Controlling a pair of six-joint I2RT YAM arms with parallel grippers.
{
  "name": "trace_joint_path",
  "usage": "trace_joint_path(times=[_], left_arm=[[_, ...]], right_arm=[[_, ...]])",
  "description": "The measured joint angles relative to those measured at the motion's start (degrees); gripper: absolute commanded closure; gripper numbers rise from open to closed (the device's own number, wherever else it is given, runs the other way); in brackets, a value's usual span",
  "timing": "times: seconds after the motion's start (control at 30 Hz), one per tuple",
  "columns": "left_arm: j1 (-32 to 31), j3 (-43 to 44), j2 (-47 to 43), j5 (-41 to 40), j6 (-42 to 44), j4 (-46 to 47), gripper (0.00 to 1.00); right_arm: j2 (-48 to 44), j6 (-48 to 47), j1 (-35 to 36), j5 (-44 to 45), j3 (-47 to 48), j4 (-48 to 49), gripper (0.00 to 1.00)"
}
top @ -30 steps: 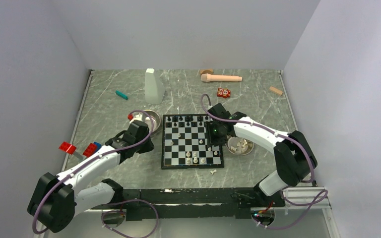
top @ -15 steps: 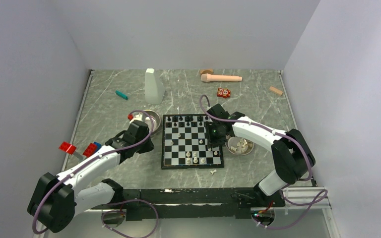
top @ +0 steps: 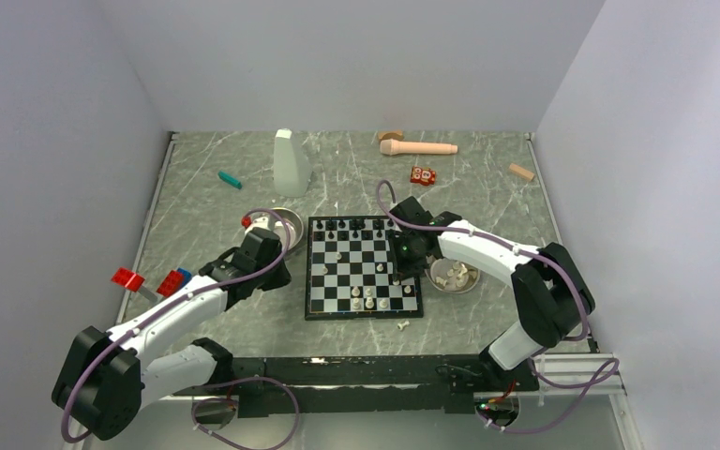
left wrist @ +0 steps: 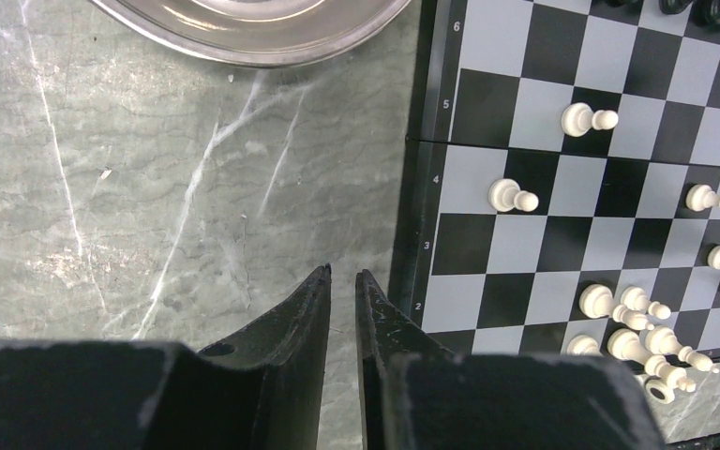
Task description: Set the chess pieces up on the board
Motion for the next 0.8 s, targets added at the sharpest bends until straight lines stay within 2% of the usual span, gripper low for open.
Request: trace_joint_path(times=[0.2,0.6,0.8], left_arm=[[0.0,-0.4,0.0,0.0,0.0,0.0,0.78],[0.0,-0.5,-0.1,0.0,-0.2,0.0,0.78],[0.0,-0.7,-0.6,0.0,-0.3,-0.1,0.78]], right_arm=[[0.9,-0.1,0.2,-0.1,0.0,0.1,0.75],[1.0,-0.3,0.5,-0.2,0.0,0.9,0.86],[1.0,-1.1,0.9,-0.8,0.0,0.9,0.87]])
